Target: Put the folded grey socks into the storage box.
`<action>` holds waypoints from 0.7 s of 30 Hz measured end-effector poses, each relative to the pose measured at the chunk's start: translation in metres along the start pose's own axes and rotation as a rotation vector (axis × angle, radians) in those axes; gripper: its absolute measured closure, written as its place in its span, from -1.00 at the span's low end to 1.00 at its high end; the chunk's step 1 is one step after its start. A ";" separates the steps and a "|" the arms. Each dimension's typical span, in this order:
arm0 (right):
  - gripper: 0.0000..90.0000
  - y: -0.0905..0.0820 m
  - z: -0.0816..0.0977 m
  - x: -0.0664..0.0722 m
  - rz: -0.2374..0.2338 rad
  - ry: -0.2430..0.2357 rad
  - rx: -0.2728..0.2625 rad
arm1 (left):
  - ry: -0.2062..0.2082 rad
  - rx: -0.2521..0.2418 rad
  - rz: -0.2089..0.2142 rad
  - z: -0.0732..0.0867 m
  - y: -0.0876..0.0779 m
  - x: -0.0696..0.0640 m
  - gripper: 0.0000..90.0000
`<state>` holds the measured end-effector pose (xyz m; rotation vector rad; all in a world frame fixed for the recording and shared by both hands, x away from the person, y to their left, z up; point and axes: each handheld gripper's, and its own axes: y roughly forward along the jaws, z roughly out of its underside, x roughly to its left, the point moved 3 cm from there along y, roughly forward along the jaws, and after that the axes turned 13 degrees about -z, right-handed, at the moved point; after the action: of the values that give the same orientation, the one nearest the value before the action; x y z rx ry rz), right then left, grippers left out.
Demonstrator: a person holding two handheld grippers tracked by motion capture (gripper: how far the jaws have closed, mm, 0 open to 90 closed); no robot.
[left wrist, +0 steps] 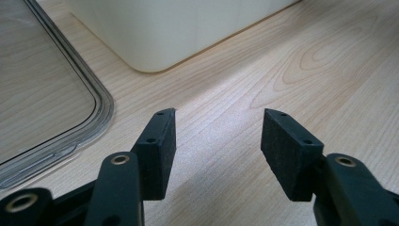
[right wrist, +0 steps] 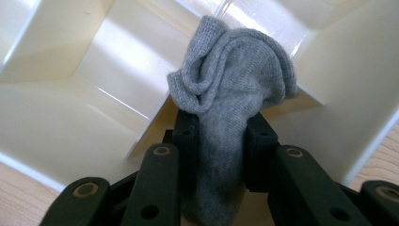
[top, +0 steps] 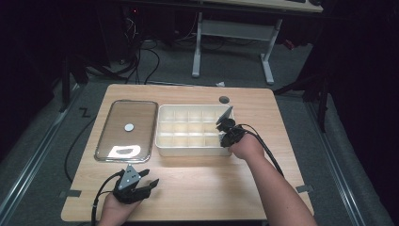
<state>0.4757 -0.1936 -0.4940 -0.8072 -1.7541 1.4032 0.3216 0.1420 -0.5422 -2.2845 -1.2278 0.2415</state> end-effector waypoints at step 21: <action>0.49 -0.003 -0.001 0.001 -0.011 0.022 -0.006 | -0.002 0.001 0.003 0.000 0.000 0.000 0.03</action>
<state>0.4757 -0.1932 -0.4906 -0.8121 -1.7443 1.3780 0.3216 0.1418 -0.5420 -2.2860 -1.2257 0.2449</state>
